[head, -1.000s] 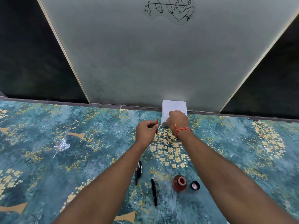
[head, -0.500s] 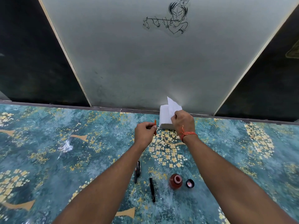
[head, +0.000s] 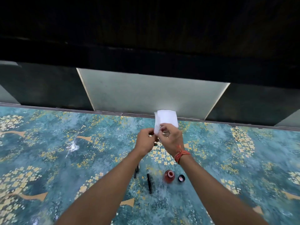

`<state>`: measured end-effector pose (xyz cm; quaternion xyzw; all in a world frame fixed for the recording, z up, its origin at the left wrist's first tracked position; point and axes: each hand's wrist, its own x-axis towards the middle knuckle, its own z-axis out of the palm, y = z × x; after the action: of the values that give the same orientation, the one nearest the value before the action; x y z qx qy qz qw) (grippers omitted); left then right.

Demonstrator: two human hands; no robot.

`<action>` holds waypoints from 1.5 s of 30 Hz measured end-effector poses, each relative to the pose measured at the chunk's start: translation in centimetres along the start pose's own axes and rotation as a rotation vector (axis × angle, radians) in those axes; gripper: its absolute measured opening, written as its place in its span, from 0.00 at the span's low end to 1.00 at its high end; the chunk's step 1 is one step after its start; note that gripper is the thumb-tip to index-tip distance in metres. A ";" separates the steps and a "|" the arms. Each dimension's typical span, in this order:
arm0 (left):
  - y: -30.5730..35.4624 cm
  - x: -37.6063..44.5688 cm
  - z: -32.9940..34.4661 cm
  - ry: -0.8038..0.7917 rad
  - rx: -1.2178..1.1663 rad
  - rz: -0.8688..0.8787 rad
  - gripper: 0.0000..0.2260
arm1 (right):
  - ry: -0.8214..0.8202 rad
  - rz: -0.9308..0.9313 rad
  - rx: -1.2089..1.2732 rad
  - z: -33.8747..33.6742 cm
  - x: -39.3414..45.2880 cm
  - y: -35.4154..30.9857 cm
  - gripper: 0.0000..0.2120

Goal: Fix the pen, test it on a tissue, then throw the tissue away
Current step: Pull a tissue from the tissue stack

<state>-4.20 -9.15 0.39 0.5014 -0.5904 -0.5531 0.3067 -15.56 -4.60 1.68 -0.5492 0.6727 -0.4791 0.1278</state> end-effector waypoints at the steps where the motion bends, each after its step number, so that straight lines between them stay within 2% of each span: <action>1: 0.1 -0.5 0.1 -0.019 -0.018 0.001 0.11 | -0.007 0.024 0.044 0.0 -0.7 -0.4 0.04; 4: -0.2 -1.8 -0.1 -0.053 0.004 0.041 0.15 | 0.013 0.099 0.094 -0.6 -1.7 -1.0 0.06; 6: -0.6 -2.8 -0.1 -0.085 0.034 0.078 0.11 | -0.020 0.158 0.113 -1.3 -1.9 -0.8 0.11; 8: -0.8 -3.5 0.0 -0.093 0.046 0.100 0.09 | -0.050 0.217 0.157 -1.8 -2.0 -0.8 0.09; 11: -0.4 -4.4 0.3 -0.095 0.020 0.124 0.14 | 0.038 0.314 0.291 -2.2 -2.5 -1.1 0.05; 13: -0.1 -4.6 0.4 -0.086 0.004 0.138 0.12 | 0.129 0.375 0.431 -2.4 -3.1 -1.2 0.07; 15: 0.2 -4.8 0.5 -0.069 0.009 0.142 0.10 | 0.134 0.384 0.482 -2.5 -3.7 -0.8 0.08; 19: 0.4 -5.3 1.0 -0.101 -0.055 0.116 0.10 | 0.016 0.383 0.443 -2.4 -4.8 -0.2 0.11; 25: 0.0 -6.3 1.8 -0.069 -0.104 0.133 0.07 | 0.026 0.412 0.443 -2.7 -4.9 -0.1 0.06; 29: -1.1 -6.3 1.7 -0.048 -0.012 0.174 0.06 | -0.001 0.425 0.439 -2.9 -4.0 0.1 0.05; 32: -1.6 -6.2 1.6 -0.012 0.003 0.158 0.05 | -0.132 0.365 0.350 -3.5 -3.5 -0.3 0.06; 35: -1.5 -6.1 1.5 0.049 0.029 0.155 0.03 | -0.244 0.385 0.326 -3.5 -3.4 -0.6 0.09; 40: -1.6 -5.9 1.8 0.068 0.043 0.189 0.03 | -0.150 0.373 0.263 -2.8 -3.5 -0.4 0.07; 45: -1.6 -5.5 1.3 -0.008 0.034 0.183 0.04 | -0.173 0.416 0.160 -2.6 -3.0 0.6 0.04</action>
<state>-3.25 -3.45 -0.39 0.4483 -0.6444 -0.5144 0.3452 -16.64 -0.76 1.41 -0.4257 0.7179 -0.4454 0.3241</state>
